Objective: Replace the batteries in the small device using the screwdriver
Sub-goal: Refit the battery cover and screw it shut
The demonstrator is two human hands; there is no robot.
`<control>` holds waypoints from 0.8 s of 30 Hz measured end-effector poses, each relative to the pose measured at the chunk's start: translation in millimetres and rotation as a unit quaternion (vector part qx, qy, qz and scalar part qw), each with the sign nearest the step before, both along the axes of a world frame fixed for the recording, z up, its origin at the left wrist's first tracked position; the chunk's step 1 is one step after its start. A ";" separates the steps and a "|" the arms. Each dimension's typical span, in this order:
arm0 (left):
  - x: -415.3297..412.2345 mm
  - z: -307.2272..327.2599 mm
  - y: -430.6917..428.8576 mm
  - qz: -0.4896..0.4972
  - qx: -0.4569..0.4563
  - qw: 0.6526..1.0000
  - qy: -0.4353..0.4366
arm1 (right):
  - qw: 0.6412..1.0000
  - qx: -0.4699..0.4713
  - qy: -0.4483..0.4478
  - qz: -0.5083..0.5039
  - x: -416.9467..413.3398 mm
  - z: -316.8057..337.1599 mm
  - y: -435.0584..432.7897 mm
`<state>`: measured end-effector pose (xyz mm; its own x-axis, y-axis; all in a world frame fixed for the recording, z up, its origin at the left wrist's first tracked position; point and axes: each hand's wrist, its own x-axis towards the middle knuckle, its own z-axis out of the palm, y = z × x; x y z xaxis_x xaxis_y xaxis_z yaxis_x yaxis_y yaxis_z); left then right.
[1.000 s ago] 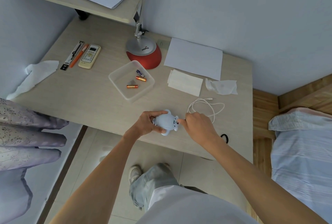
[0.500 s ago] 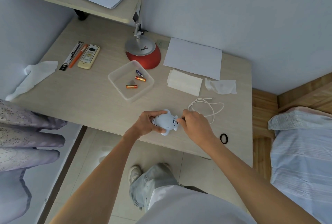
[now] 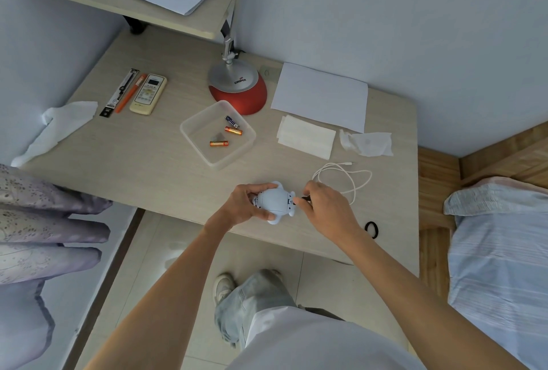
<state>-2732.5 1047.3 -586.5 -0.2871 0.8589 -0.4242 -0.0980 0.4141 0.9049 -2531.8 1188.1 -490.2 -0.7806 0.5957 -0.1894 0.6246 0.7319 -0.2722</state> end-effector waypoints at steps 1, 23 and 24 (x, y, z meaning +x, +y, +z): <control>-0.1 0.0 -0.1 -0.001 0.001 1.000 0.001 | 1.000 0.017 -0.020 -0.008 -1.3 -0.7 1.5; 0.0 6.0 0.2 0.001 -0.013 1.000 0.004 | 1.000 0.012 0.026 -0.005 0.4 -6.3 -4.3; -0.3 5.1 0.0 0.000 -0.013 1.000 0.006 | 0.999 0.003 0.044 -0.003 1.5 -5.7 -5.2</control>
